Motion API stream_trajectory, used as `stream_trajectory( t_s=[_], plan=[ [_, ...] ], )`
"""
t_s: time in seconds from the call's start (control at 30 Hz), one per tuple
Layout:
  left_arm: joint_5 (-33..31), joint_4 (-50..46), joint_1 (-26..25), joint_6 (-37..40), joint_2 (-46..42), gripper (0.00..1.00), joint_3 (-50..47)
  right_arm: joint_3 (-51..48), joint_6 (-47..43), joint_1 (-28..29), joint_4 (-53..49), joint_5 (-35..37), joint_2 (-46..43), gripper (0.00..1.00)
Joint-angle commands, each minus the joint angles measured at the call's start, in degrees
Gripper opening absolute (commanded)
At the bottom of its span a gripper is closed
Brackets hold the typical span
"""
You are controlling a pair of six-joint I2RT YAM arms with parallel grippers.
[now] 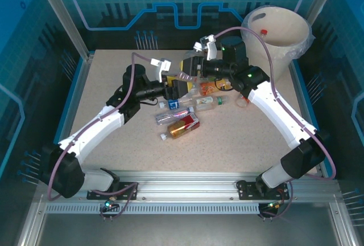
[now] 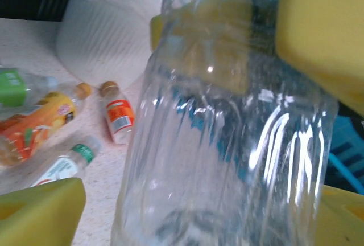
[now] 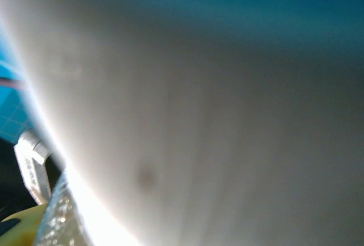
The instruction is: Put the plastic bottles in the bin
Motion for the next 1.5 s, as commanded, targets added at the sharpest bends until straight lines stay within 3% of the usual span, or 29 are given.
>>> stream_trajectory(
  t_s=[0.0, 0.13, 0.27, 0.5, 0.7, 0.93, 1.1, 1.3, 1.47],
  plan=[
    [-5.3, -6.1, 0.0, 2.8, -0.7, 0.99, 1.4, 0.1, -2.7, -1.3, -1.2, 5.9, -0.7, 0.5],
    [-8.6, -7.7, 0.4, 3.6, -4.2, 0.99, -1.4, 3.2, -7.8, -3.4, -5.5, 15.4, 0.1, 0.49],
    [-16.0, -10.3, 0.7, 5.2, -8.1, 0.99, -4.6, 8.4, -12.0, -7.2, -8.5, 19.4, 2.6, 0.49],
    [-28.6, -15.2, 1.6, 6.0, -13.6, 0.99, -9.8, 25.1, -19.9, -15.2, -14.1, 31.6, 11.6, 0.49],
    [-33.9, -17.1, 2.9, 5.1, -16.8, 0.99, -14.4, 37.8, -21.4, -21.4, -10.7, 43.8, 19.7, 0.48],
    [-36.6, -19.5, 4.2, 5.8, -18.1, 0.99, -16.7, 35.0, -16.8, -26.4, -0.3, 54.0, 21.4, 0.5],
    [-38.7, -21.2, 4.6, 6.8, -18.2, 0.99, -16.1, 25.3, -17.9, -27.6, 10.4, 60.3, 19.1, 0.51],
    [-40.3, -23.5, 6.5, 3.6, -17.3, 0.99, -16.4, 21.1, -14.9, -31.0, 9.7, 60.9, 20.4, 0.52],
    [-40.3, -25.1, 7.5, 1.9, -17.3, 0.99, -17.1, 25.9, -15.6, -33.3, 3.4, 59.4, 25.0, 0.56]
  ],
)
